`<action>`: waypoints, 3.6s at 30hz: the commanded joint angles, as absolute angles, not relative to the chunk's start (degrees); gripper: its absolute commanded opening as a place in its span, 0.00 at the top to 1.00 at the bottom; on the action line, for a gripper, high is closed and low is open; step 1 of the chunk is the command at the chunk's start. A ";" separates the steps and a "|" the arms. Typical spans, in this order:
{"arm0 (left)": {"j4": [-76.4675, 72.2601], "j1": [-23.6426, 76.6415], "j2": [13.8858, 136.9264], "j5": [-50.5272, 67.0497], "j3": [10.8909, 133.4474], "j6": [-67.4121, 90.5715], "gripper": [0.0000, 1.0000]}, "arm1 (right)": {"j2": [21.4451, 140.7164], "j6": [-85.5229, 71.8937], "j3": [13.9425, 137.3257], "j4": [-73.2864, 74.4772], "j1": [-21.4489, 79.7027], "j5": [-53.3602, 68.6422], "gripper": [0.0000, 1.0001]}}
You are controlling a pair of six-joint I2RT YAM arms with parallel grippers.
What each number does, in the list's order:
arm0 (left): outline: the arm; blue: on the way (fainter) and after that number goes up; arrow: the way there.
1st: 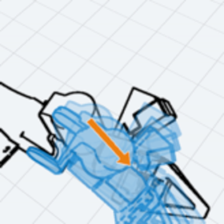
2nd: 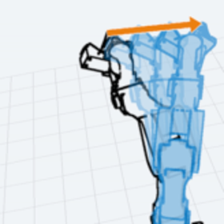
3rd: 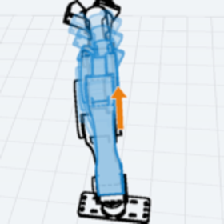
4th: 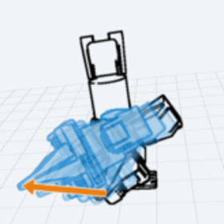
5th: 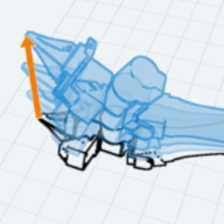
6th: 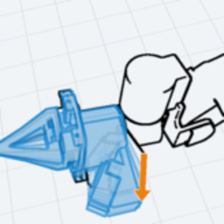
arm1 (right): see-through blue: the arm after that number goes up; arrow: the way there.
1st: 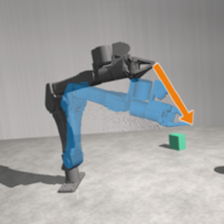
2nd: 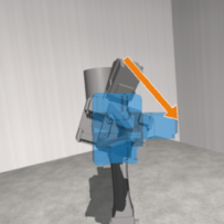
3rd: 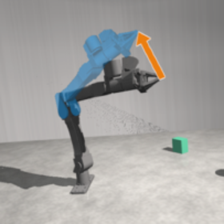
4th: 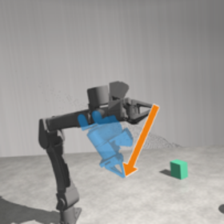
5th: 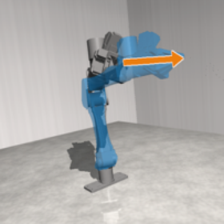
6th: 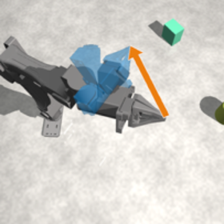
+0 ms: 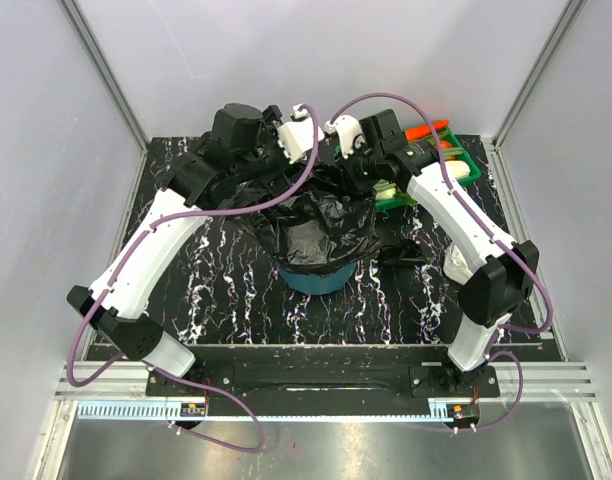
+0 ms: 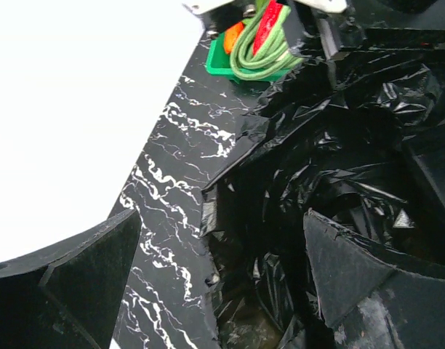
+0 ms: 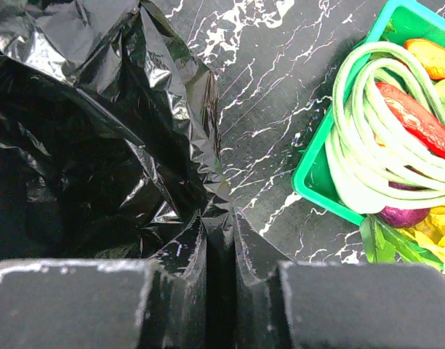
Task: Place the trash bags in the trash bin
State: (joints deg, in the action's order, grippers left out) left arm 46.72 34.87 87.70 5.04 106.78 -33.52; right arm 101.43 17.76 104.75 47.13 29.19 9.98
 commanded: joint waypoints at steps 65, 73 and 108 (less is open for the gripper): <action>54.49 43.59 103.09 18.80 94.92 -50.71 0.01 | 101.86 23.73 108.02 50.19 25.93 8.00 0.95; 53.09 43.94 103.37 23.63 93.78 -51.24 0.01 | 101.95 23.91 106.44 50.10 25.75 8.53 0.95; 47.99 40.70 92.02 13.27 103.28 -41.13 0.01 | 102.66 23.91 108.10 50.10 24.96 8.79 0.67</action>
State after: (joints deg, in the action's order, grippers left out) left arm 52.31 42.17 94.45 12.19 101.93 -44.25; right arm 102.24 21.52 106.50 50.50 25.43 10.76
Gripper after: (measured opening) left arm 0.988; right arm 0.264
